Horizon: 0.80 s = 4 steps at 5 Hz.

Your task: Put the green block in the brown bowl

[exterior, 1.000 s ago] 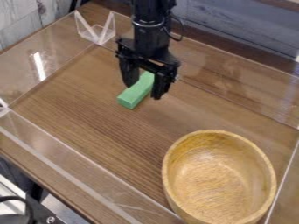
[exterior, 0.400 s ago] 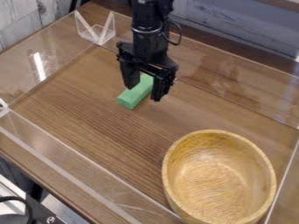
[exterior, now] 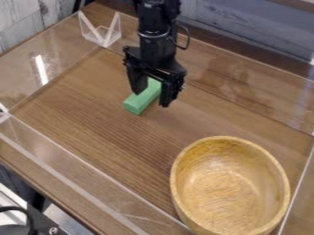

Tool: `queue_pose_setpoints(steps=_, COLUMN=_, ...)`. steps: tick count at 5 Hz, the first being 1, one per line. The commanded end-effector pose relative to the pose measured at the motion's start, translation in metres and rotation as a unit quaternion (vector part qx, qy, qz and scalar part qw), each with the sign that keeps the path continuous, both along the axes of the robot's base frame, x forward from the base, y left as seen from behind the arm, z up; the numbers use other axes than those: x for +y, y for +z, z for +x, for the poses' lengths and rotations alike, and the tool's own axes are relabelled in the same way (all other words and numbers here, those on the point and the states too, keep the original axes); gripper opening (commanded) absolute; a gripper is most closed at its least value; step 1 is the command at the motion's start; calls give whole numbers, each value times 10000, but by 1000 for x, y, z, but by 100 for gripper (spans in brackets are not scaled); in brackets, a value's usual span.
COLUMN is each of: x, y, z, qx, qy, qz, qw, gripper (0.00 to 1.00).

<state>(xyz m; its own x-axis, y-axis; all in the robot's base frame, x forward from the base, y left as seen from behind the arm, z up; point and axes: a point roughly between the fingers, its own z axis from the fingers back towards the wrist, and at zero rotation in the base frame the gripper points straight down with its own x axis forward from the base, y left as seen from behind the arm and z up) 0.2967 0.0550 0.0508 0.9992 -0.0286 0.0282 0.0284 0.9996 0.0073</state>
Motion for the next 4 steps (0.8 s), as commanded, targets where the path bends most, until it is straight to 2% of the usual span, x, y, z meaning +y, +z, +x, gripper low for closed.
queue_pose_setpoints(steps=1, x=7, y=9, z=10, qx=-270, qy=24, qz=49, qw=9996, gripper=100)
queue_pose_setpoints(steps=4, x=10, y=8, z=15, qx=-362, qy=73, qz=82, qw=9993, gripper=100)
